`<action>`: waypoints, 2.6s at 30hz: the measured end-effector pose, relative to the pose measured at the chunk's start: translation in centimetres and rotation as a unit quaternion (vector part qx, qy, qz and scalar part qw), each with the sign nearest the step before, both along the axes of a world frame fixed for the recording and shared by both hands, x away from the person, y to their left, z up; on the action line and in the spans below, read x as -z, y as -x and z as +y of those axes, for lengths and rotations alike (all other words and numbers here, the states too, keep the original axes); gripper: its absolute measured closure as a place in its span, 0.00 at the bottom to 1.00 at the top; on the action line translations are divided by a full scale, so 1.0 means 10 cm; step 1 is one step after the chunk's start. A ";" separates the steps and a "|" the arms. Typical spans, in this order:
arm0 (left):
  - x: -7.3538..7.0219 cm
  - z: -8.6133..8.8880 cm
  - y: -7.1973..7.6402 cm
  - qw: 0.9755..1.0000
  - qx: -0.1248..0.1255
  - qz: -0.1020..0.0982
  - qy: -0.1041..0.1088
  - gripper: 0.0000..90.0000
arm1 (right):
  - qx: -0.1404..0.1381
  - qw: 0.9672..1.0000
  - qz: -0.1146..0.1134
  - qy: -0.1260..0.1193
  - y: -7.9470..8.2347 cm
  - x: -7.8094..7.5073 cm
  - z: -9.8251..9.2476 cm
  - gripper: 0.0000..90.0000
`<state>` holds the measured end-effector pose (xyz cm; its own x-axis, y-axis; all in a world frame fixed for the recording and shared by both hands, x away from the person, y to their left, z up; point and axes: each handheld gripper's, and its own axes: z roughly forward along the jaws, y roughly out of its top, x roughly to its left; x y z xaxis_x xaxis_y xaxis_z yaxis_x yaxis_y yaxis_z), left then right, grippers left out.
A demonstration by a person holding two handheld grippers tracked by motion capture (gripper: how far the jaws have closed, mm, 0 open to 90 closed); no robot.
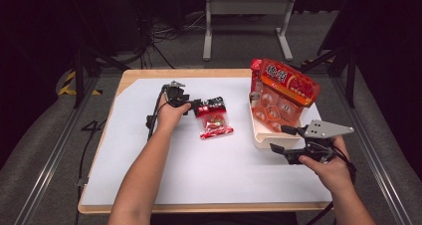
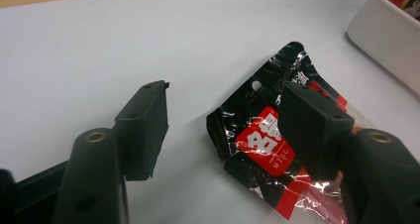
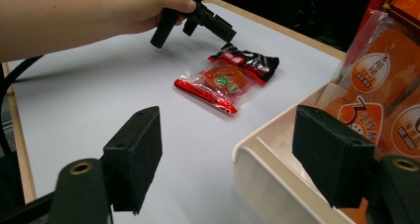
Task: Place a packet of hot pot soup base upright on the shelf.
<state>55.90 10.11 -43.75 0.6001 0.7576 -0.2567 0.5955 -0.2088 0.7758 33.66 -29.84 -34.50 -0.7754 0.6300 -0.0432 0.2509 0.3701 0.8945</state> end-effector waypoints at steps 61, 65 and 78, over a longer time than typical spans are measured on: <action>-0.54 0.00 0.56 0.991 0.081 -0.077 0.071 1.00 | -0.007 1.000 0.010 0.006 -0.06 0.07 0.10 0.33; -0.64 -0.04 0.71 0.986 0.102 -0.098 0.082 1.00 | -0.006 1.000 0.010 0.003 -0.07 0.05 0.11 0.34; -0.86 -0.17 1.04 0.974 0.154 -0.133 0.095 1.00 | -0.019 0.999 0.027 0.003 -0.10 0.02 0.14 0.53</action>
